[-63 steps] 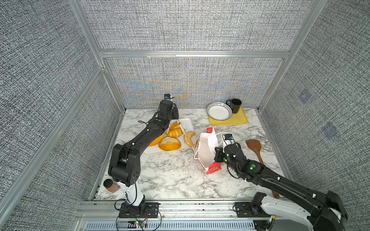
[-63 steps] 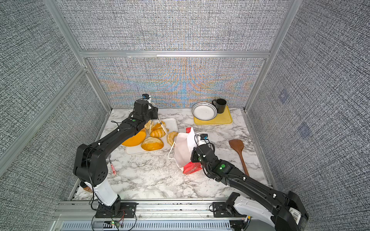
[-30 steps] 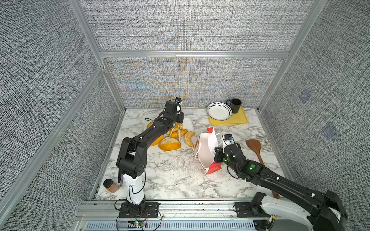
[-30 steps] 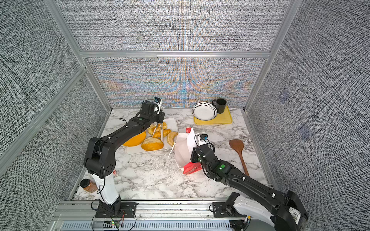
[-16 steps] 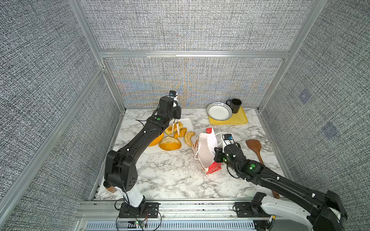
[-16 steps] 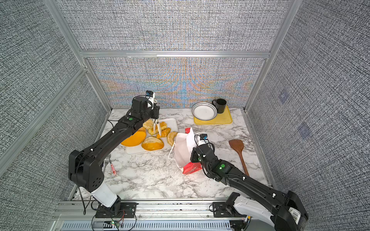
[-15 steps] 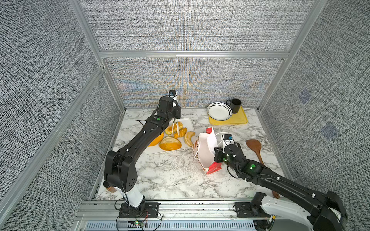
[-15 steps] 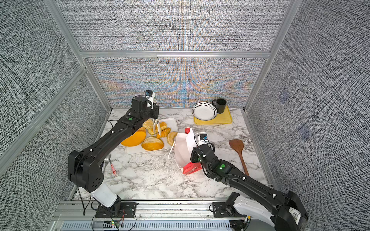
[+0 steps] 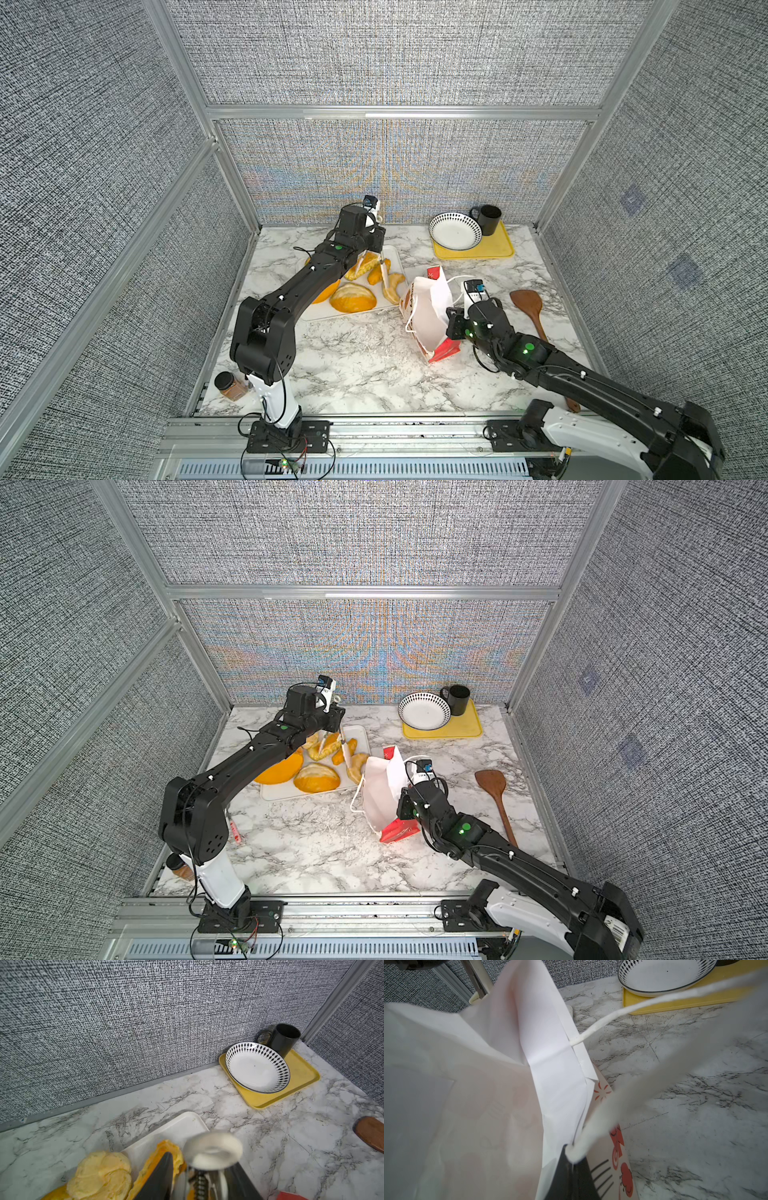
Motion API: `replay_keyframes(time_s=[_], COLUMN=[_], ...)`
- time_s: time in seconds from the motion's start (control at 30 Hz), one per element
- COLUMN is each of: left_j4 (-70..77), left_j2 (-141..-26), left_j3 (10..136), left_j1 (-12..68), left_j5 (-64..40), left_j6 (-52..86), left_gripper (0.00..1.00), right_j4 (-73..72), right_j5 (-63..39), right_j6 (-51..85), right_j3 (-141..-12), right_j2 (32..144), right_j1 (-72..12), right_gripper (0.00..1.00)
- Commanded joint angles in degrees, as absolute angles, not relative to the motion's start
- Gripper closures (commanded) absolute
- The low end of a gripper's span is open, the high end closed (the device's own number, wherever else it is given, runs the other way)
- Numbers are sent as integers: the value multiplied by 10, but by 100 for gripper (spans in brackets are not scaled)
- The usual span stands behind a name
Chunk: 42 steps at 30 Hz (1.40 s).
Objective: Pack bread into a paper bag
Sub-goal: Place the clamp on the plate, then adjust the paper bag at the center of the board.
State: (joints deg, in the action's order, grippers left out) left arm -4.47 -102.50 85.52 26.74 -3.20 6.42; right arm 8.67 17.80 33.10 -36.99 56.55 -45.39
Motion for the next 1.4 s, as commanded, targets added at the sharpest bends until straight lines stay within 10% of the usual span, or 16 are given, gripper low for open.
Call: replay_keyframes(time_s=[0.0,0.3,0.6,1.37], left_j4=[-3,4,-31,182], left_j2=[-1015,-1047,-1056,-808], left_j3=[853,877,895,554], left_j1=[267,265,265,335], left_j5=[-47,-45,-5,203], left_j6=[50,57,59,-27], left_gripper=[49,54,98,98], right_j4=[116,111,113,72], right_j5=[179,173,179,140], right_j6=[322,319,315,328], right_j3=[-368,-377,-376,-341], right_j2=[576,593,593,581], right_j1=[-454,-454,-454,-463], right_gripper=[100,100,100,100])
